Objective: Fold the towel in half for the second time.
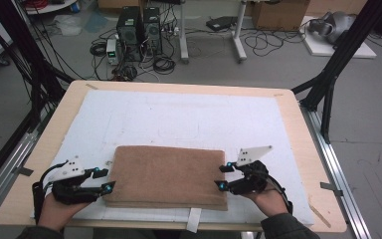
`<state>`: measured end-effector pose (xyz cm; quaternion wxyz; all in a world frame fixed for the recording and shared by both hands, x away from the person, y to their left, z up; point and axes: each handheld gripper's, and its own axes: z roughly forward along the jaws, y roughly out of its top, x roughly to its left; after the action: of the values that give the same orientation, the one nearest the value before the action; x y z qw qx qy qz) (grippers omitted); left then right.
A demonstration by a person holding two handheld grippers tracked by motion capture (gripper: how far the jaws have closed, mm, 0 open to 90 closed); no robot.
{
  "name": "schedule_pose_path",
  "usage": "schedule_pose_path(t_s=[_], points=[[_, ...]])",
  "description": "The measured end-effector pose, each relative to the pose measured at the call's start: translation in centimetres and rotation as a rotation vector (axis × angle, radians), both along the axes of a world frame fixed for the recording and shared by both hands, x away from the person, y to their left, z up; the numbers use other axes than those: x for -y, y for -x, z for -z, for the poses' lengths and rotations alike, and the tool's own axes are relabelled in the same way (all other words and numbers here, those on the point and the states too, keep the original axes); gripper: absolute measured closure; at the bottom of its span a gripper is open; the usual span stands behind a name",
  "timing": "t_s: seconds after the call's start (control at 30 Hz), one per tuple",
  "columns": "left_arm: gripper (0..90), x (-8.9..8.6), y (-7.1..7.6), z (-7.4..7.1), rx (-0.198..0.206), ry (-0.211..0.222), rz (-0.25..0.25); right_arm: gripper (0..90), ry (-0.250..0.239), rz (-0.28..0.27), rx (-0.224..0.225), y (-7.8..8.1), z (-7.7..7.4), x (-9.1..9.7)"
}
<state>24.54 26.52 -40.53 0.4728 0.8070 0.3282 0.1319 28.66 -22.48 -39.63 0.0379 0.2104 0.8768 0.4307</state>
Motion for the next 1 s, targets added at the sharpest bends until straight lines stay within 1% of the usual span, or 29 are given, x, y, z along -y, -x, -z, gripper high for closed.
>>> schedule_pose_path(t_s=[0.07, 0.13, 0.17, 0.2, 0.23, 0.27, 0.3, 0.33, 0.37, 0.4, 0.47, 0.53, 0.6, 0.67, 0.7, 0.73, 0.8, 0.87, 0.9, 1.0], points=[[44.5, 0.2, -1.4, -0.3, 0.006, 0.006, -0.018, 38.7, 0.004, 0.04, 0.018, -1.3, 0.0, -0.2], [44.0, 0.5, -2.7, -0.4, 0.014, 0.006, -0.034, 38.5, -0.001, 0.065, 0.019, -2.5, 0.0, -0.3], [44.0, 0.7, -3.4, -0.4, 0.021, -0.003, -0.054, 38.5, 0.004, 0.076, 0.031, -3.0, 0.0, -0.4], [42.6, 0.8, -4.1, -0.3, 0.011, 0.002, -0.071, 38.4, 0.013, 0.084, 0.05, -3.5, 0.1, -0.4], [40.5, 0.9, -4.8, -0.1, 0.008, -0.003, -0.082, 37.4, 0.009, 0.094, 0.047, -4.1, 0.2, -0.4], [40.2, 1.0, -5.4, 0.0, 0.01, -0.02, -0.097, 36.8, 0.004, 0.107, 0.038, -4.6, 0.3, -0.4], [40.2, 1.1, -6.0, 0.2, 0.006, -0.019, -0.109, 36.1, 0.004, 0.12, 0.032, -5.0, 0.6, -0.4], [39.6, 1.2, -6.6, 0.4, -0.001, -0.024, -0.119, 34.5, 0.009, 0.132, 0.032, -5.4, 0.8, -0.4], [38.8, 1.2, -7.1, 0.7, -0.007, -0.033, -0.131, 33.4, 0.008, 0.138, 0.022, -5.8, 1.1, -0.4], [38.3, 1.2, -7.6, 1.0, -0.024, -0.028, -0.137, 32.0, 0.016, 0.147, 0.014, -6.1, 1.4, -0.4], [37.0, 1.1, -8.3, 1.6, -0.053, -0.016, -0.149, 30.6, 0.02, 0.157, -0.004, -6.7, 2.1, -0.4], [37.2, 1.1, -8.8, 2.1, -0.068, -0.023, -0.155, 30.1, 0.009, 0.172, -0.019, -7.2, 2.8, -0.4], [37.4, 1.3, -9.2, 2.6, -0.088, -0.028, -0.149, 30.6, 0.026, 0.169, -0.037, -7.5, 3.4, -0.6], [39.8, 1.6, -9.4, 3.0, -0.106, -0.054, -0.156, 32.7, 0.029, 0.166, -0.062, -7.8, 3.9, -0.7], [40.2, 1.7, -9.6, 3.3, -0.123, -0.062, -0.15, 34.2, 0.035, 0.164, -0.068, -8.0, 4.1, -0.8], [41.2, 1.8, -9.7, 3.5, -0.135, -0.059, -0.153, 35.3, 0.039, 0.159, -0.07, -8.1, 4.3, -0.8], [44.1, 1.9, -9.7, 3.7, -0.134, -0.057, -0.154, 38.6, 0.045, 0.159, -0.082, -8.1, 4.5, -1.0], [47.3, 1.8, -9.7, 3.9, -0.134, -0.046, -0.155, 45.7, 0.035, 0.147, -0.09, -8.2, 4.6, -1.0], [49.9, 1.7, -9.7, 3.9, -0.136, -0.043, -0.151, 49.6, 0.038, 0.143, -0.093, -8.1, 4.6, -1.0], [59.6, 1.8, -9.6, 3.8, -0.131, -0.039, -0.136, 63.5, 0.042, 0.117, -0.081, -8.0, 4.4, -1.1]])
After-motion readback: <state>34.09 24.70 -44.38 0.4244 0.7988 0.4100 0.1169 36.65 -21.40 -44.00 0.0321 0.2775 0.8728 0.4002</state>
